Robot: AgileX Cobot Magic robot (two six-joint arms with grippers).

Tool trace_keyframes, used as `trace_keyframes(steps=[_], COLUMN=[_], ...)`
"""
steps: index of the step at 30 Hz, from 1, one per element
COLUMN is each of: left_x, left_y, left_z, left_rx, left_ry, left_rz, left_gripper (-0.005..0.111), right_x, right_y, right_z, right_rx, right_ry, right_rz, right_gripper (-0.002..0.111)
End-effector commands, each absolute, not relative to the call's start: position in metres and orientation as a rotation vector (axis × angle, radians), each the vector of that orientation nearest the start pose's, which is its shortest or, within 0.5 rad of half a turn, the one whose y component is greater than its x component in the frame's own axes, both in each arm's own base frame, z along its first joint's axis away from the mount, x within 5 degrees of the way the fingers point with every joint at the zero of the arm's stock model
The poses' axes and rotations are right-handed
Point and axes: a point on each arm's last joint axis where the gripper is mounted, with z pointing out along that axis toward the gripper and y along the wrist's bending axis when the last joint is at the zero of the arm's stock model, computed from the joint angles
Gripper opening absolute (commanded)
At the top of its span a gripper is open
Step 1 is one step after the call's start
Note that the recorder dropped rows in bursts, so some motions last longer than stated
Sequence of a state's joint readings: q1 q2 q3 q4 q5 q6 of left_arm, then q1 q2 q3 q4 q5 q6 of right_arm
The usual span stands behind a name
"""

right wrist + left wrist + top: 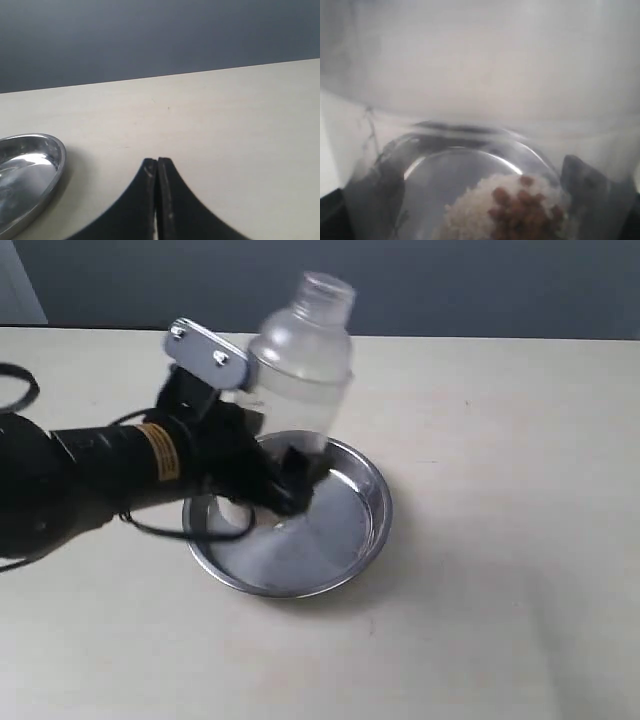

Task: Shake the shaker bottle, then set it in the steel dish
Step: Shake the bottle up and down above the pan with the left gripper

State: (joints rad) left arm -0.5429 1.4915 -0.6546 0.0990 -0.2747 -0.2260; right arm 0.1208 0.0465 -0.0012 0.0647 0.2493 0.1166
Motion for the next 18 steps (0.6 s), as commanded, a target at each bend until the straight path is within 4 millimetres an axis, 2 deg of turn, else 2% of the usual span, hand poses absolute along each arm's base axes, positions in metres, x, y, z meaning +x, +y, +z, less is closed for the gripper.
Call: trace_keyframes(steps=[1,2,3,4,6,7,8,10,11,12,13,14,15,17,18], left_x=[0.240,0.259,0.266,0.266,0.246,0.241,0.249,0.268,0.264,0.254,0.238,0.234,0.237,0.259,0.261], left_y=[-0.167,-0.143,-0.132,-0.132,-0.158,-0.162,-0.155,-0.130,-0.136,-0.149,-0.167,-0.171,-0.167,-0.142,-0.141], left_z=[0.218,0.215,0.211,0.210,0.212,0.211,0.208,0.204,0.204,0.208,0.210,0.211,0.212,0.211,0.211], left_rx=[0.735,0.314,0.091,0.074,0.618,0.732,0.589,0.058,0.121,0.338,0.682,0.758,0.694,0.191,0.110], left_ry=[1.917,1.999,2.033,2.044,1.982,1.953,1.994,2.078,2.087,2.066,1.993,1.970,1.976,2.045,2.048], left_rz=[-0.403,-0.457,-0.486,-0.491,-0.400,-0.374,-0.400,-0.488,-0.498,-0.480,-0.427,-0.411,-0.425,-0.511,-0.537], left_gripper=[0.000,0.000,0.000,0.000,0.000,0.000,0.000,0.000,0.000,0.000,0.000,0.000,0.000,0.000,0.000], right_x=[0.058,0.058,0.058,0.058,0.058,0.058,0.058,0.058,0.058,0.058,0.058,0.058,0.058,0.058,0.058], right_y=[0.008,0.008,0.008,0.008,0.008,0.008,0.008,0.008,0.008,0.008,0.008,0.008,0.008,0.008,0.008], right_z=[0.189,0.189,0.189,0.189,0.189,0.189,0.189,0.189,0.189,0.189,0.189,0.189,0.189,0.189,0.189], right_rx=[0.042,0.042,0.043,0.043,0.042,0.042,0.042,0.042,0.042,0.042,0.042,0.042,0.042,0.042,0.042], right_ry=[1.775,1.775,1.777,1.777,1.777,1.777,1.777,1.777,1.777,1.777,1.777,1.777,1.777,1.777,1.777], right_rz=[0.227,0.227,0.228,0.228,0.226,0.226,0.226,0.226,0.226,0.226,0.226,0.226,0.226,0.226,0.226], right_gripper=[-0.001,-0.001,-0.001,-0.001,-0.001,-0.001,-0.001,-0.001,-0.001,-0.001,-0.001,-0.001,-0.001,-0.001,-0.001])
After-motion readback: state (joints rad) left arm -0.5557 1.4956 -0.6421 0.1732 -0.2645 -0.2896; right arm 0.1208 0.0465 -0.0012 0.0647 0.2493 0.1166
